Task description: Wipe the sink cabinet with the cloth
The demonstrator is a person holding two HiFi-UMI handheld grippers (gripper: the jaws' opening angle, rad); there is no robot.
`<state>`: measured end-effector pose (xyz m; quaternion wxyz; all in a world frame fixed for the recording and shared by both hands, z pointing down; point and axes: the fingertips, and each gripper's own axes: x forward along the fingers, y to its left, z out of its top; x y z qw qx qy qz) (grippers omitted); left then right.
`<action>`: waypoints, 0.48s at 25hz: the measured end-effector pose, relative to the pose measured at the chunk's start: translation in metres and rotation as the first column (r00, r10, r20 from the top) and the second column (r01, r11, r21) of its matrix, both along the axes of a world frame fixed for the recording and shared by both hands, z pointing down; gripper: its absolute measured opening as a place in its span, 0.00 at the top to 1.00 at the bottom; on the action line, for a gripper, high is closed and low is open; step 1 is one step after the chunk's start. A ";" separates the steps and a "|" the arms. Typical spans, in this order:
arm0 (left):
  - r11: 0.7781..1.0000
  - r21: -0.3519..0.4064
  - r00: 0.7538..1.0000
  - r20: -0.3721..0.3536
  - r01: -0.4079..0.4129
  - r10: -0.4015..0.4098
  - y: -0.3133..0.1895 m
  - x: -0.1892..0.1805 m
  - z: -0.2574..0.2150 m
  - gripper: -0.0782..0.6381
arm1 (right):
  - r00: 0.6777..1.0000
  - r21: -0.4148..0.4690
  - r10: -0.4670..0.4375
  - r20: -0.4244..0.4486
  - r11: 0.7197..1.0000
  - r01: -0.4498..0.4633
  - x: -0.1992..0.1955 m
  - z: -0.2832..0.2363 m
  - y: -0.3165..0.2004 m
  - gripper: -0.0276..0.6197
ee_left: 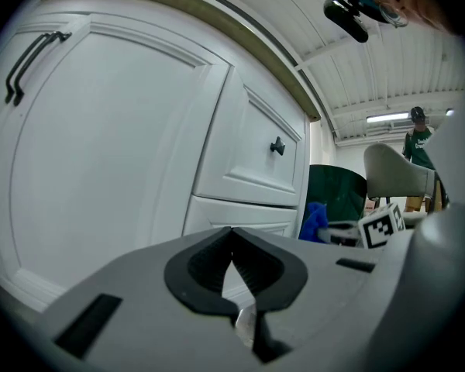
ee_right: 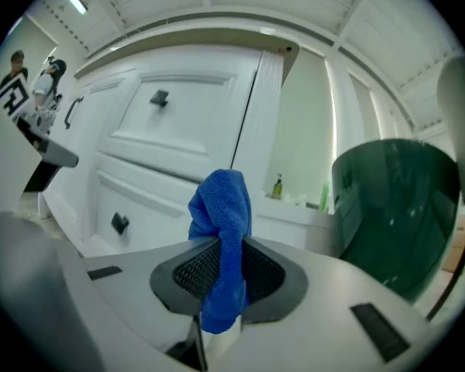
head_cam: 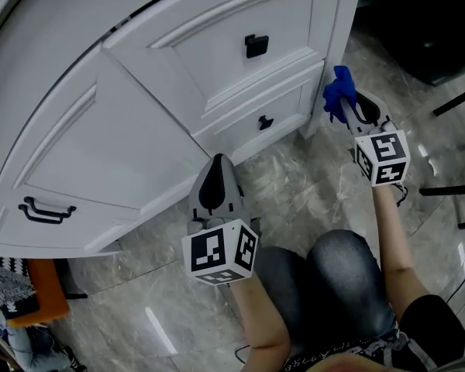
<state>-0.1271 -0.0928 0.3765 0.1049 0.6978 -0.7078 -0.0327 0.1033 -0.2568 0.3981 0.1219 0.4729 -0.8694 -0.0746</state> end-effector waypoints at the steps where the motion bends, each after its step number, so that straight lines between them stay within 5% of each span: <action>1: 1.000 -0.003 1.000 -0.001 -0.007 0.007 0.001 0.002 0.000 0.88 | 1.000 0.047 0.022 0.017 0.999 -0.023 0.006 -0.030 0.001 0.83; 5: 0.999 -0.015 0.998 0.043 -0.036 0.037 0.001 0.013 -0.003 0.88 | 0.992 0.251 0.055 0.117 0.964 -0.083 0.020 -0.146 0.007 0.83; 8: 0.998 0.004 0.997 0.039 -0.062 0.061 0.001 0.018 -0.009 0.88 | 0.993 0.382 0.034 0.109 0.921 -0.074 0.013 -0.214 0.012 0.83; 12: 0.997 0.025 0.997 0.031 -0.068 0.068 0.002 0.018 -0.014 0.88 | 0.982 0.400 -0.032 0.184 0.916 -0.045 0.001 -0.276 0.004 0.83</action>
